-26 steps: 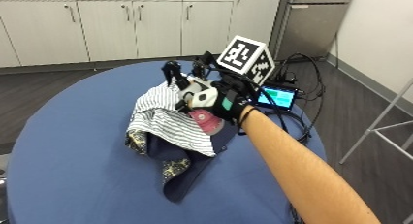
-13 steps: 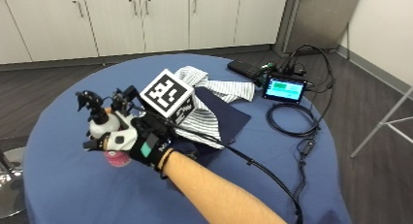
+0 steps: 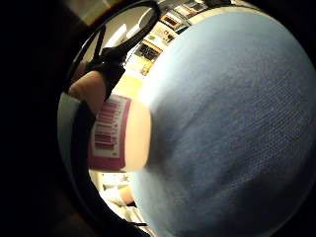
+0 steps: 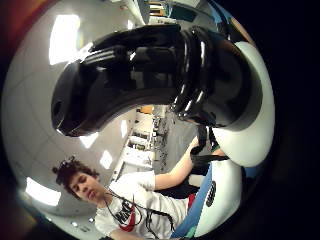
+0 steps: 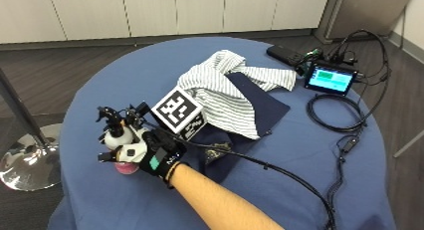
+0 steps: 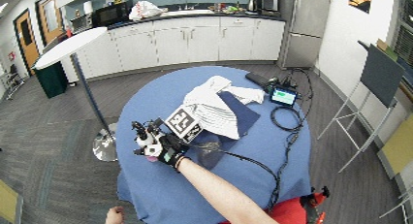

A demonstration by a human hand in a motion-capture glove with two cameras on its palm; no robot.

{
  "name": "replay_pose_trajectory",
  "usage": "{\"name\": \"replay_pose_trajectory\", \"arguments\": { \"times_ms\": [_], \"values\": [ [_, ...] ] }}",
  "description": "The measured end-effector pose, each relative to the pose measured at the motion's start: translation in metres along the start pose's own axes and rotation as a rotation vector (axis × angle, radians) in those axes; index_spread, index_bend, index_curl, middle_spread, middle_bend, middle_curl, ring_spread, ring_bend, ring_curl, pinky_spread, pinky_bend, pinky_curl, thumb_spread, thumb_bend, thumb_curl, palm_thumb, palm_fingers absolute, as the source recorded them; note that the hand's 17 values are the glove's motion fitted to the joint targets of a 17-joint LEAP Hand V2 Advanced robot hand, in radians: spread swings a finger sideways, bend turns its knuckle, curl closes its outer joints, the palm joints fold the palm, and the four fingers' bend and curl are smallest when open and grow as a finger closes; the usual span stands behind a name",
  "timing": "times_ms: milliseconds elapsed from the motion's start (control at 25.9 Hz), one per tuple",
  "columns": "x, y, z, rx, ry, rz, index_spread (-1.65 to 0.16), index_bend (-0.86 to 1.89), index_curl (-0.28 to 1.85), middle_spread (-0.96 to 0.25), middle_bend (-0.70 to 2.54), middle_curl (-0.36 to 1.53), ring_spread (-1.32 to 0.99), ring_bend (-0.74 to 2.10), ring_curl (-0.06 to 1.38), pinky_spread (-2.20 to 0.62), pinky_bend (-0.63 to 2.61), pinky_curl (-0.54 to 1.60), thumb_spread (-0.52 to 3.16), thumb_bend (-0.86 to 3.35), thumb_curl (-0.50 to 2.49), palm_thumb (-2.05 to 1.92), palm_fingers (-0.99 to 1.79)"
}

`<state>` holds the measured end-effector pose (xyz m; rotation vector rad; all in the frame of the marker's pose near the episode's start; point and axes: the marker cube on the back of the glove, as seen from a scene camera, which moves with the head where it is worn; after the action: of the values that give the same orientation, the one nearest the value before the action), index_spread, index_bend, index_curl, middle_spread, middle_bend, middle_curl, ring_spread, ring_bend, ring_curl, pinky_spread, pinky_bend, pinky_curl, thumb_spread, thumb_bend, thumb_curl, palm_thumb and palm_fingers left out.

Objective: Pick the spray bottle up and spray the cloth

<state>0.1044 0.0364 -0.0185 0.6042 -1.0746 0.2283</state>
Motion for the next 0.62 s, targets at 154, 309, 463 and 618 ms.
{"name": "replay_pose_trajectory", "arguments": {
  "times_ms": [154, 309, 463, 618],
  "values": [
    [-0.007, -0.003, -0.008, 0.002, -0.027, -0.034, -0.25, 0.16, 0.31, -0.13, 0.32, 0.45, -0.14, 0.46, 0.39, 0.09, 0.14, 0.28, 0.86, -0.02, 0.55, 1.01, 0.85],
    [-0.027, 0.0, -0.032, 0.059, -0.061, -0.075, -0.26, 0.09, 0.3, -0.11, 0.31, 0.45, -0.11, 0.42, 0.4, 0.12, 0.19, 0.3, 0.87, -0.03, 0.53, 1.0, 0.69],
    [-0.057, 0.013, -0.081, 0.118, -0.04, -0.082, -0.28, 0.03, 0.25, -0.1, 0.31, 0.44, -0.08, 0.41, 0.39, 0.14, 0.24, 0.32, 0.89, -0.03, 0.52, 0.98, 0.56],
    [-0.072, 0.05, -0.145, 0.133, 0.164, -0.022, -0.29, 0.05, 0.22, -0.08, 0.3, 0.43, -0.06, 0.4, 0.37, 0.15, 0.3, 0.33, 0.9, -0.04, 0.5, 0.96, 0.58]
  ]
}}
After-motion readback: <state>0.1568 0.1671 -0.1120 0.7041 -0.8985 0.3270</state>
